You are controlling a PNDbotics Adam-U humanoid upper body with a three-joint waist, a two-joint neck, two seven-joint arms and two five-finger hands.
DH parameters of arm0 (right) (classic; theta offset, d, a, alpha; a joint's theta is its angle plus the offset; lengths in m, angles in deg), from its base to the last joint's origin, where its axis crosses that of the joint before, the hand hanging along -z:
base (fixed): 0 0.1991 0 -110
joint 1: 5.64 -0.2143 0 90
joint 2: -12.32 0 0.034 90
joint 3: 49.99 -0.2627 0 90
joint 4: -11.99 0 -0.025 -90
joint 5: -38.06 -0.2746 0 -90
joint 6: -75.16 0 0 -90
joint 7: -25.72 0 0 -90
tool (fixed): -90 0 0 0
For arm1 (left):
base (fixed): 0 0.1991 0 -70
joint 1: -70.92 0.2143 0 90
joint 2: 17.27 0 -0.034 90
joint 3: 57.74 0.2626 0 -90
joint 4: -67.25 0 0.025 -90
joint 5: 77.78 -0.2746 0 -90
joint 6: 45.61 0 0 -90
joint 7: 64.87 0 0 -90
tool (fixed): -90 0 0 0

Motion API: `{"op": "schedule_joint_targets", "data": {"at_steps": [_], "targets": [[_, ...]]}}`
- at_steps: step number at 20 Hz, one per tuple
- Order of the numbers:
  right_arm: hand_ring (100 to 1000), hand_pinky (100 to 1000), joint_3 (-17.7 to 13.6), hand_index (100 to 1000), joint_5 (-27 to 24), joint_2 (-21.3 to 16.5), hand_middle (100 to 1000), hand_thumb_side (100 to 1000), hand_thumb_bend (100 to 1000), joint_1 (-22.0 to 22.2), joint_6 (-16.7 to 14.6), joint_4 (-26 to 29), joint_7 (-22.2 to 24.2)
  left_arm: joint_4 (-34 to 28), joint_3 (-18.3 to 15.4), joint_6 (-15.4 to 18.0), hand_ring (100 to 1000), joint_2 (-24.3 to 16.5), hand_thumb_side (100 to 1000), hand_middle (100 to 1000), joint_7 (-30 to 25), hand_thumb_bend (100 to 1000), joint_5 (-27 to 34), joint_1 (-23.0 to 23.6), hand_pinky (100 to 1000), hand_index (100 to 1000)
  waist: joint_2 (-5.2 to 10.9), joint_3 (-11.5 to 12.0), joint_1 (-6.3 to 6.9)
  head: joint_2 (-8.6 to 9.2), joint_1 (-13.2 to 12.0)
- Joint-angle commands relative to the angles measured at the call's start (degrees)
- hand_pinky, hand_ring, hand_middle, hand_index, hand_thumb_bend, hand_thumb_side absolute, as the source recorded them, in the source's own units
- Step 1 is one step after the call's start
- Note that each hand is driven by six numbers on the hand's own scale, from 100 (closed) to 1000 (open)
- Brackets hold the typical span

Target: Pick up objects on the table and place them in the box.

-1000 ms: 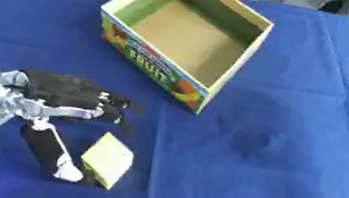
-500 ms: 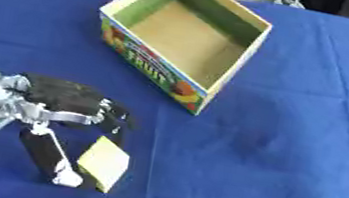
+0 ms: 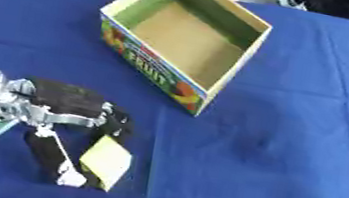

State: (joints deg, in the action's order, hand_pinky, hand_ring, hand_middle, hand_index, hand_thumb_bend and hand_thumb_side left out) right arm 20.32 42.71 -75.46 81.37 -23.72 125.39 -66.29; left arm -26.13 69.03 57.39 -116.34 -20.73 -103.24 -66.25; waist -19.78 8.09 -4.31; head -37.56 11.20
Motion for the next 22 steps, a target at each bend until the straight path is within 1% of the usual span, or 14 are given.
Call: {"op": "schedule_joint_targets", "data": {"at_steps": [1,4,8,12,14,17,20,22], "targets": [[726,714,-0.6,851,-0.1,-0.7,640,1000,100,0.0,0.1,1.2,-0.1,-1.8,-0.9,-0.2,555,-1.2,261,811,1.4,167,-0.5,-0.2,490,625,0.95,-0.1,0.21,0.77,0.0],[726,714,-0.7,851,0.0,-0.8,640,1000,100,0.1,0.2,1.2,-0.2,-6.8,-2.8,-1.0,556,-2.9,250,811,2.2,157,0.8,-1.1,493,626,1.05,0.1,0.39,0.92,0.2],[726,714,-0.8,851,0.1,-1.0,639,1000,100,0.1,0.2,1.2,-0.2,-12.9,-6.0,-2.8,554,-5.7,227,797,3.1,148,1.9,-3.0,493,629,1.12,0.3,0.66,1.44,0.6],[726,714,-0.9,851,0.1,-1.1,639,1000,100,0.0,0.2,1.2,-0.3,-15.8,-9.8,-5.0,551,-7.3,214,784,5.1,156,1.9,-5.0,491,627,1.09,0.3,0.80,1.82,0.7],[726,714,-0.9,851,0.1,-1.2,639,1000,100,-0.2,0.1,1.2,-0.3,-15.1,-11.1,-5.9,551,-7.6,212,780,6.1,158,1.5,-6.5,490,626,1.04,0.1,0.85,1.81,0.7],[726,714,-0.8,851,0.1,-1.3,638,1000,100,-0.4,0.0,1.2,-0.2,-11.9,-12.8,-6.7,551,-7.1,215,779,7.9,144,0.9,-9.6,491,619,0.78,-0.5,0.91,2.02,0.5],[726,715,-0.5,851,0.0,-1.6,639,1000,100,-1.0,-0.1,1.2,0.0,-5.4,-14.0,-7.0,546,-5.1,211,773,10.0,121,0.6,-14.4,487,606,0.29,-1.3,0.96,2.36,-0.1],[726,715,-0.3,851,-0.2,-1.8,639,1000,100,-1.7,-0.3,1.2,0.1,0.5,-14.3,-6.1,544,-3.3,212,771,11.2,119,0.1,-17.8,485,601,-0.20,-2.4,1.17,2.99,-0.9]]}}
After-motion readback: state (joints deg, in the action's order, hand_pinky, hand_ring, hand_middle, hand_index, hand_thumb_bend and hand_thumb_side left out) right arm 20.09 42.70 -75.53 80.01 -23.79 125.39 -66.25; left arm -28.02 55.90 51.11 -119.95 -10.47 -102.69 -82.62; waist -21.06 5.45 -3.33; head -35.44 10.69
